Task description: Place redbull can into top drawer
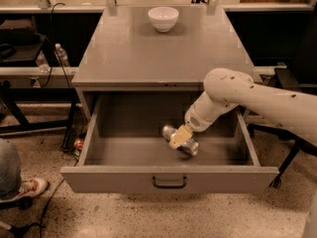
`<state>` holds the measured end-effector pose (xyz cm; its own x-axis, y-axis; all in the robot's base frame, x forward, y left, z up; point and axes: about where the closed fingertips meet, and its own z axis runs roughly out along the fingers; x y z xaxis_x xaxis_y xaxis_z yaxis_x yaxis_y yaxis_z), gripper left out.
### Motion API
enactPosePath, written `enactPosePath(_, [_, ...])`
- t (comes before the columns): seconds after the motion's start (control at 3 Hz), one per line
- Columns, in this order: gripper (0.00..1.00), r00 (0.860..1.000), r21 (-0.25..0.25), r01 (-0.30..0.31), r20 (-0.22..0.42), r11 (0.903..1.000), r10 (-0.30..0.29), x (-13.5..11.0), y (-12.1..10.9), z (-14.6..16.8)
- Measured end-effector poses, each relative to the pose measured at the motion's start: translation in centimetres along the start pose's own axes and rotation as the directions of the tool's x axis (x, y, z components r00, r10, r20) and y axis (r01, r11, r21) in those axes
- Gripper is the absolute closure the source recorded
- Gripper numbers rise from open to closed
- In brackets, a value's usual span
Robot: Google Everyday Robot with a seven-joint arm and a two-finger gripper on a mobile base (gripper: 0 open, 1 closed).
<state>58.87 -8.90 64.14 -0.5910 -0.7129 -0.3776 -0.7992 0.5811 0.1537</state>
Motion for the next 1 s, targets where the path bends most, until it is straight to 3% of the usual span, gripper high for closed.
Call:
enactPosePath(0.67, [0.00, 0.998, 0.029, -0.040, 0.042, 0.9988, 0.038, 1.0, -1.0, -1.9])
enactPosePath(1.0, [0.00, 0.989, 0.078, -0.115, 0.106, 0.9903, 0.106, 3.1, -2.8, -5.0])
